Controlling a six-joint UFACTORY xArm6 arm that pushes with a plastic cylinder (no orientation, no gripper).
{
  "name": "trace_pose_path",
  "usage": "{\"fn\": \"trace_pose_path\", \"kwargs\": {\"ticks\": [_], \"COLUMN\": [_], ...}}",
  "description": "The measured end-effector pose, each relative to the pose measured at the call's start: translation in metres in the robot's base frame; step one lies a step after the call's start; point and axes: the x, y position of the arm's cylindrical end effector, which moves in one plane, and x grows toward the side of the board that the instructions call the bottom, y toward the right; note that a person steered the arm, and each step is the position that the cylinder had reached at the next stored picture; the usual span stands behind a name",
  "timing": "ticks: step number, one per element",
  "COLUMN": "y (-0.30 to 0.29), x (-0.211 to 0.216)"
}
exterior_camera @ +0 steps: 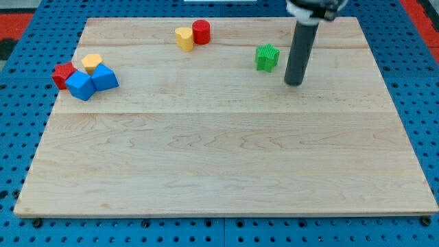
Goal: Move green star closer to the green circle
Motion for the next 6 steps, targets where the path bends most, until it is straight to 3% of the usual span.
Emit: {"fn": "trace_pose_path", "kwargs": {"ticks": [1,2,3,4,5,6], "y": [-0.072,-0.059,0.023,0.049,0.009,-0.062], "x": [-0.006,-0.046,-0.066,-0.068,-0.056,-0.073]}}
